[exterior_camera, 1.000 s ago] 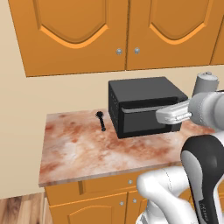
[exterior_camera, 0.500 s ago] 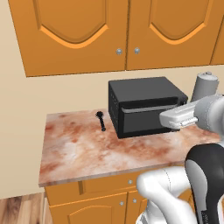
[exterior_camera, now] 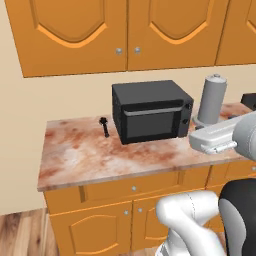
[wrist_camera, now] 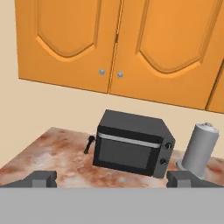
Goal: Close all open cabinet doors.
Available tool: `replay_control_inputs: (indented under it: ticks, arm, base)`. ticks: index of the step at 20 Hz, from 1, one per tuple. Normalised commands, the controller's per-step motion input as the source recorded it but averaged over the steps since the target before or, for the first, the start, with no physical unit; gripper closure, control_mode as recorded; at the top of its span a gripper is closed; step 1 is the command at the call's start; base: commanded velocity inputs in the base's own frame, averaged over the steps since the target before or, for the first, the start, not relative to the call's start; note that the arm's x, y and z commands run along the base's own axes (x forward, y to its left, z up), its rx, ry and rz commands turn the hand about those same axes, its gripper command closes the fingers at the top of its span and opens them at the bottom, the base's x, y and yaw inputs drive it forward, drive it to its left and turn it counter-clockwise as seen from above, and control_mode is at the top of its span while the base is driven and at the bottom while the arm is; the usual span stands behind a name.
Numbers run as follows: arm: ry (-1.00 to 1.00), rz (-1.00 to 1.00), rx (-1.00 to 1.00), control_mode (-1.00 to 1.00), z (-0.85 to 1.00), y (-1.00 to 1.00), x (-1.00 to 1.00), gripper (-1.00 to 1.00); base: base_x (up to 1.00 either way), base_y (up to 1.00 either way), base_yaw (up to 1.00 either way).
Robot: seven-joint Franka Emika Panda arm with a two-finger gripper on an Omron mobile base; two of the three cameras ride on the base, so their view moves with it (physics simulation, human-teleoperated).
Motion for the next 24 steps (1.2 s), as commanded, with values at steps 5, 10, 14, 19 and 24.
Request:
replay_control_inputs:
  ticks: [5,10,14,19,24]
  arm:
    - [0.00,0.00,0.00,1.00,0.00,0.00,0.00,-1.00]
    - [0.00,0.00,0.00,1.00,0.00,0.00,0.00,-1.00]
    - [0.00,0.00,0.00,1.00,0.00,0.00,0.00,-1.00]
    - [0.00,0.00,0.00,1.00,0.00,0.00,0.00,-1.00]
    - [0.00,0.00,0.00,1.00,0.00,0.00,0.00,-1.00]
  base:
    - [-0.59,-0.75,-0.03]
    - [-0.41,-0.88,0.00]
    - [-0.39,-0.96,0.00]
    - [-0.34,-0.93,-0.01]
    - [-0.26,-0.86,-0.01]
